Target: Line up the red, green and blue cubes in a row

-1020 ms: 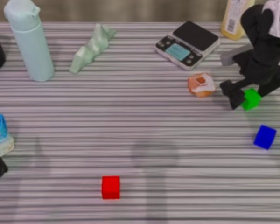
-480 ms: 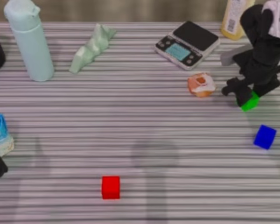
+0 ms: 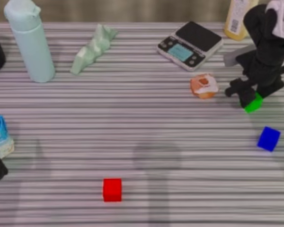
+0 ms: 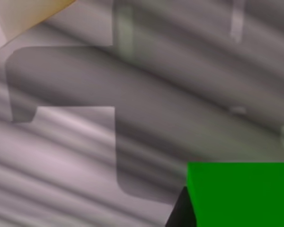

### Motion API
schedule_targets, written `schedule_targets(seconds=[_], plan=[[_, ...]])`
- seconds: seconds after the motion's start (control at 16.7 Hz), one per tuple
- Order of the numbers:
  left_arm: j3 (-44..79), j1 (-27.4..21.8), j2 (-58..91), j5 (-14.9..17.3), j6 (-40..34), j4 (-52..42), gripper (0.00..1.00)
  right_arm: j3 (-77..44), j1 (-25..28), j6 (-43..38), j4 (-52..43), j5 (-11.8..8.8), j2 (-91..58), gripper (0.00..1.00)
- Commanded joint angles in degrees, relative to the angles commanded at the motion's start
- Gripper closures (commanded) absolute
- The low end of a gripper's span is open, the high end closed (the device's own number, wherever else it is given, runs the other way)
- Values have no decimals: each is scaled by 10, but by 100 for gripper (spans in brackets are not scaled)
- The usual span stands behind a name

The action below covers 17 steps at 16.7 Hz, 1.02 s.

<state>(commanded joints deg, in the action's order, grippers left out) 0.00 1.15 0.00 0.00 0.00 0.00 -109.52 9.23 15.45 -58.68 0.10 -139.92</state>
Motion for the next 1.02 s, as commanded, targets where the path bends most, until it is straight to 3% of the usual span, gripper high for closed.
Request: schedule_targets(seconds=[0.48, 0.78, 1.02], plan=[[0, 0, 0, 0, 0, 0, 0, -95, 4, 1, -129, 0, 32, 100], [0, 0, 0, 0, 0, 0, 0, -97, 2, -1, -131, -1, 32, 100], [0, 0, 0, 0, 0, 0, 0, -70, 46, -64, -124, 0, 51, 100]])
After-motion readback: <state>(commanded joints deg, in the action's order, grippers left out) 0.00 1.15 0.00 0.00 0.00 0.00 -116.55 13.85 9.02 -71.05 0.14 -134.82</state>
